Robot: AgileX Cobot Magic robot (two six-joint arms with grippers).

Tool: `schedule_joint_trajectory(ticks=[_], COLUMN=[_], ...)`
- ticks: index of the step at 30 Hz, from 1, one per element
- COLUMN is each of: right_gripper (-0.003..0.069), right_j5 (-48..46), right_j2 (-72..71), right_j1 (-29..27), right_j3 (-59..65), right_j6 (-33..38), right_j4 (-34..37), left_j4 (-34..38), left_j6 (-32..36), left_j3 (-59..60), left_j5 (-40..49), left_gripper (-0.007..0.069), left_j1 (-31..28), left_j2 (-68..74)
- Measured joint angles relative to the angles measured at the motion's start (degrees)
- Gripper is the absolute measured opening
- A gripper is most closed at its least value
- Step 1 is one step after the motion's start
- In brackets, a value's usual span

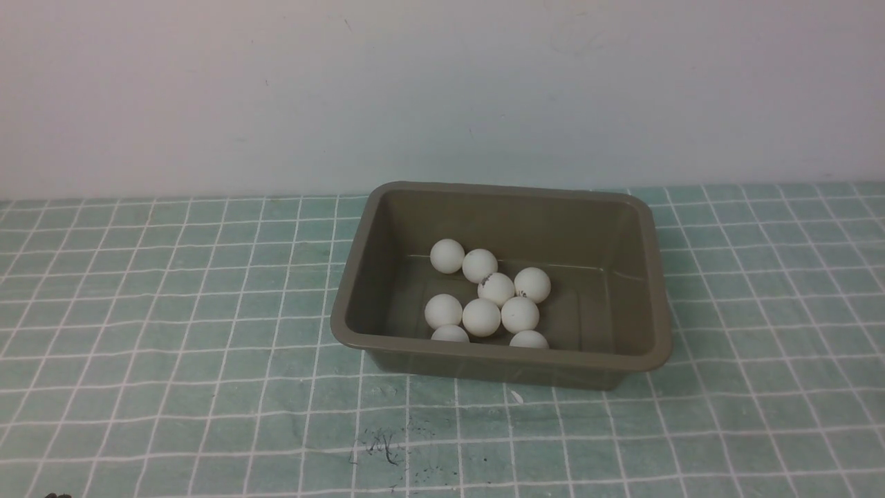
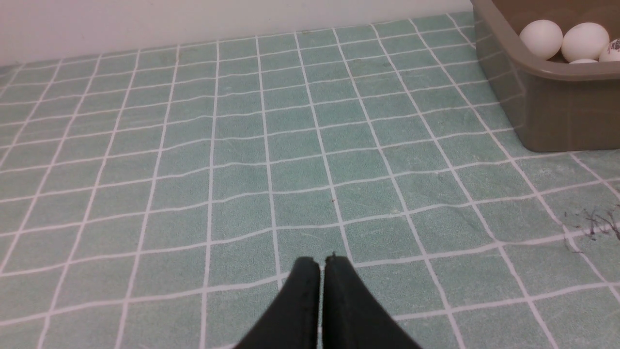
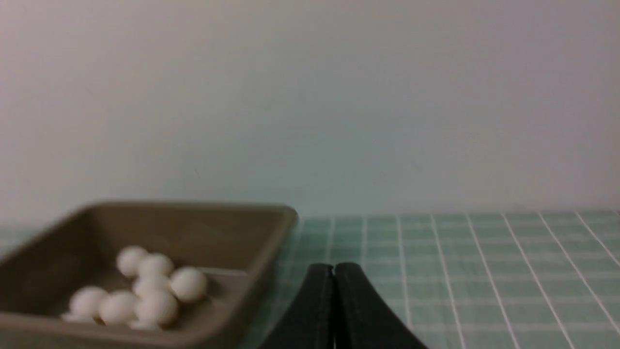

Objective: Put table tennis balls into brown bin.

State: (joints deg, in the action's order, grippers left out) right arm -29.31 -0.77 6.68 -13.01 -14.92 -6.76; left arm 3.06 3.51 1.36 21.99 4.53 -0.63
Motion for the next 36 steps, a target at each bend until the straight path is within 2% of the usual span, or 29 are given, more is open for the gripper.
schedule_joint_trajectory(ticks=[3,8,36], right_gripper=[-0.0014,-0.0015,-0.0015], right_j5=[0.46,5.64,7.06], right_j2=[0.0,0.08,0.08], right_j1=[-4.57,-7.51,-7.82], right_j3=[9.4,13.88,14.1], right_j6=[0.48,0.47,0.58], right_j4=[-2.03,-2.56,-2.96], left_j4=[0.0,-0.05,0.0], left_j6=[0.0,0.0,0.0], left_j3=[0.0,0.0,0.0], left_j5=[0.0,-0.04,-0.04], left_gripper=[-0.0005,-0.0005,-0.0005], left_j1=[0.0,0.0,0.0], left_j2=[0.0,0.0,0.0])
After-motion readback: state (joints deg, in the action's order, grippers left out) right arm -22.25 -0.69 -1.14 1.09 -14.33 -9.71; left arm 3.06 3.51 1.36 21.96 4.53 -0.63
